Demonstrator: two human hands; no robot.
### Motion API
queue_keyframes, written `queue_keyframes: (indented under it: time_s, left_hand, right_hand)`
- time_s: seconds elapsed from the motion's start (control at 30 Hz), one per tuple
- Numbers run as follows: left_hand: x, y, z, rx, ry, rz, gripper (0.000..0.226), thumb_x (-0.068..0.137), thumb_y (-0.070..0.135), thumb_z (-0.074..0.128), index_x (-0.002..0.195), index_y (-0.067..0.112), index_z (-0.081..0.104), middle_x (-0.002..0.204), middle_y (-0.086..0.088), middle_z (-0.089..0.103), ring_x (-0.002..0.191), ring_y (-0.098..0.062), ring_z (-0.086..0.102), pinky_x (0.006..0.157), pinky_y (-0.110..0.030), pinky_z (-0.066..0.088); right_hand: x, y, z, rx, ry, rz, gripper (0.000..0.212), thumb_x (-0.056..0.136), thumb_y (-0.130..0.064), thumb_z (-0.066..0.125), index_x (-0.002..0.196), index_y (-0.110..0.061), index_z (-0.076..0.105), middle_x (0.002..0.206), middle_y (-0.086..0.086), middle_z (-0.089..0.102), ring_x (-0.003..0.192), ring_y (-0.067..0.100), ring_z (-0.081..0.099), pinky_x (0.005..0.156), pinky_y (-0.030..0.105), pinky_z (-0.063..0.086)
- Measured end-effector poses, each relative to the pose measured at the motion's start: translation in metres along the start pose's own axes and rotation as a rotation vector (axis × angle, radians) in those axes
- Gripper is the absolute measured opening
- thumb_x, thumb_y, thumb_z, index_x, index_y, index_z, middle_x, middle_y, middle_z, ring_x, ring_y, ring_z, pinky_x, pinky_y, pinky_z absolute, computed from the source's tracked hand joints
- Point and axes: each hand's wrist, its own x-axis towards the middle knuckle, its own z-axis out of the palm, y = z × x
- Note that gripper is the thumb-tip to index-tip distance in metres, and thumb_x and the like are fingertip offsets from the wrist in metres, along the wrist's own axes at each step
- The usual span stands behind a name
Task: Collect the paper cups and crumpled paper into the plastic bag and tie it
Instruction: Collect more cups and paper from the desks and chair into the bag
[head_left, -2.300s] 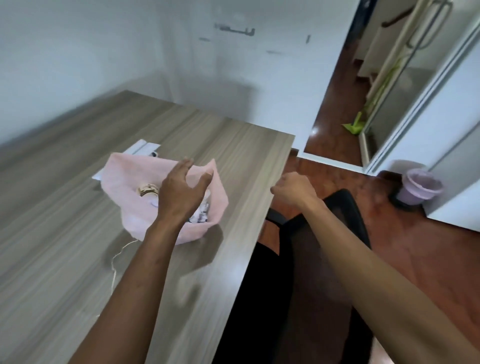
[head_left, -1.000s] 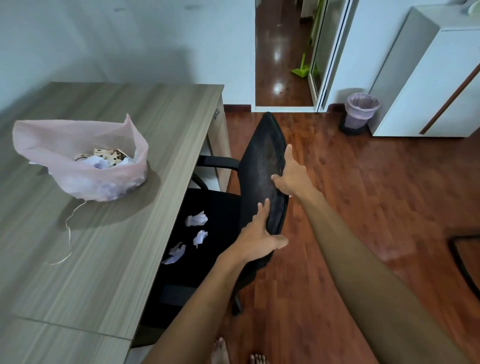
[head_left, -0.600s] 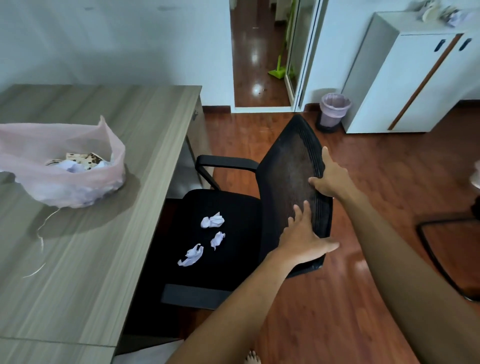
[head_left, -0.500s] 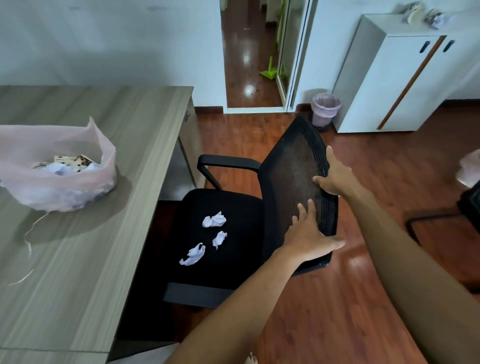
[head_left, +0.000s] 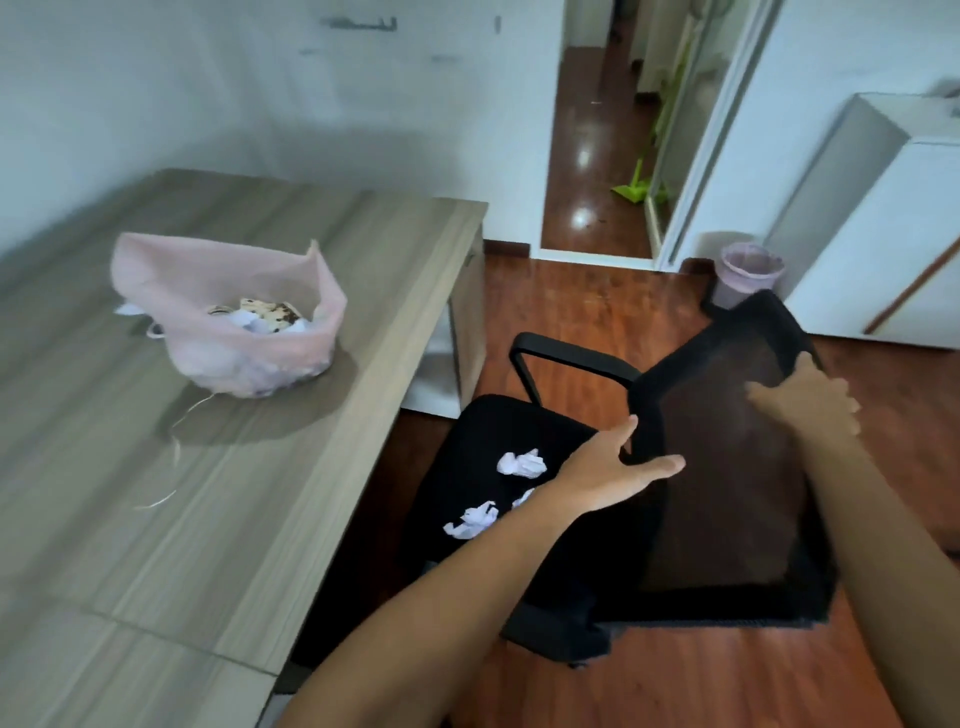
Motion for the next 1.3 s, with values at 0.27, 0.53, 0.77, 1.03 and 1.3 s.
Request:
queue_keyframes:
  time_s: [0.27, 0.53, 0.77, 1.03, 1.3]
  left_hand:
    - [0.002, -0.038, -0.171, -0.130, 0.422, 0.056, 0.094, 0.074, 0.078, 0.058, 0.151, 0.026, 0.037, 0.157, 0.004, 0.035, 0.142, -0.015, 0.035, 0.113, -0.034, 0.031]
    - [-0.045, -0.124, -0.361, -0.098, 1.470, -0.014, 0.039, 0.077, 0.033, 0.075, 0.106, 0.010, 0.061, 0.110, -0.009, 0.062, 0.106, -0.029, 0.056, 0.088, -0.035, 0.041]
    - [-0.064, -0.197, -0.463, -0.190, 1.596, -0.243, 0.050, 0.070, 0.045, 0.077, 0.099, 0.013, 0.051, 0.108, -0.003, 0.055, 0.096, -0.026, 0.058, 0.076, -0.036, 0.044]
    - [-0.058, -0.222, -0.468, -0.390, 1.363, -0.352, 0.022, 0.081, 0.023, 0.066, 0.099, 0.014, 0.057, 0.088, 0.005, 0.062, 0.087, -0.022, 0.058, 0.074, -0.027, 0.038]
    - [-0.083, -0.226, -0.429, -0.568, 1.581, -0.233, 0.008, 0.082, 0.018, 0.063, 0.084, 0.012, 0.057, 0.068, 0.009, 0.054, 0.062, -0.010, 0.051, 0.066, -0.027, 0.039]
  right_hand:
    - [-0.058, -0.205, 0.091, 0.140, -0.072, -0.596, 0.042, 0.089, -0.028, 0.061, 0.128, -0.010, 0.062, 0.130, 0.016, 0.062, 0.122, 0.032, 0.056, 0.104, 0.036, 0.040]
    - [-0.140, -0.378, 0.230, 0.331, -0.432, -0.497, 0.046, 0.085, -0.051, 0.056, 0.115, -0.018, 0.065, 0.115, 0.004, 0.067, 0.111, 0.027, 0.062, 0.091, 0.037, 0.054]
    - [-0.167, -0.446, 0.314, 0.489, -0.701, -0.129, 0.049, 0.086, -0.042, 0.067, 0.117, -0.006, 0.056, 0.110, 0.011, 0.061, 0.087, 0.030, 0.069, 0.068, 0.046, 0.061]
    - [-0.170, -0.442, 0.327, 0.563, -0.687, -0.136, 0.013, 0.082, -0.017, 0.060, 0.087, -0.005, 0.059, 0.085, 0.009, 0.068, 0.064, 0.022, 0.069, 0.059, 0.034, 0.058]
    - [-0.199, -0.386, 0.305, 0.570, -0.718, -0.226, 0.017, 0.083, -0.023, 0.057, 0.085, -0.008, 0.065, 0.082, 0.004, 0.076, 0.062, 0.018, 0.068, 0.057, 0.029, 0.056]
